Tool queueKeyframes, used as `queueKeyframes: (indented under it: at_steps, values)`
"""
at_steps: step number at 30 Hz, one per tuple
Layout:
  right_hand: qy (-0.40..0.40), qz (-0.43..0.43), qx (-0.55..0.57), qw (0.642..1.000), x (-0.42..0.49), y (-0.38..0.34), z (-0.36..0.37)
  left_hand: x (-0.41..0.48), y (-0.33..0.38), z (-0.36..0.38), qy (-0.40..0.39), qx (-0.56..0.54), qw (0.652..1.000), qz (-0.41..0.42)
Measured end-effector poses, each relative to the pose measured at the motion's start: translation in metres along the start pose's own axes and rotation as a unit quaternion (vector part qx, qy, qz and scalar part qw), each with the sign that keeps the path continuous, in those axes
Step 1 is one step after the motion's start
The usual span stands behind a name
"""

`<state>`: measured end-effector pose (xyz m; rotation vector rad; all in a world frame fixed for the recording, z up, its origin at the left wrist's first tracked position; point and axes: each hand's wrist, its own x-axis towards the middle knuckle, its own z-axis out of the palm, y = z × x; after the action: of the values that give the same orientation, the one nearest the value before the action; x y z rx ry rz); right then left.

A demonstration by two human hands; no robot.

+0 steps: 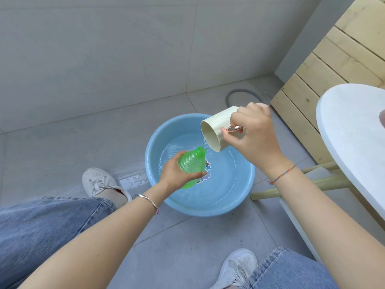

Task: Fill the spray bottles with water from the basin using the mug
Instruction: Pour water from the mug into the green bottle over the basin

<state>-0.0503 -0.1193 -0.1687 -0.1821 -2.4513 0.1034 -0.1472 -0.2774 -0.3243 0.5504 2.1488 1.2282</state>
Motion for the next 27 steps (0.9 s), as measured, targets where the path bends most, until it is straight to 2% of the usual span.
queueKeyframes:
  at_steps: [9,13,15,18,20,22,24,27]
  values:
    - [0.000,-0.114,-0.044,0.993,-0.006,-0.005,0.009,0.000,0.006,0.003,-0.008,-0.005,1.000,-0.005]
    - [-0.002,-0.114,-0.038,0.993,-0.010,-0.005,0.017,0.003,0.003,0.005,-0.005,-0.003,1.000,-0.010]
    - [0.004,-0.057,-0.019,0.998,-0.013,-0.001,0.021,0.005,0.001,0.005,-0.008,-0.010,1.000,-0.010]
    - [0.000,0.114,0.033,0.993,-0.019,0.016,0.028,0.008,-0.005,0.006,-0.007,-0.011,1.000,-0.012]
    - [-0.016,0.261,0.097,0.960,-0.028,0.030,0.035,0.010,-0.009,0.005,-0.005,-0.009,1.000,-0.015]
    - [-0.034,0.384,0.155,0.909,-0.044,0.042,0.047,0.011,-0.012,0.004,-0.006,-0.015,1.000,-0.019]
    - [-0.066,0.439,0.161,0.881,-0.064,0.049,0.061,0.012,-0.016,0.003,-0.005,-0.017,1.000,-0.023]
    - [-0.134,0.437,0.119,0.882,-0.091,0.050,0.087,0.014,-0.022,0.002,-0.005,-0.015,0.999,-0.027]
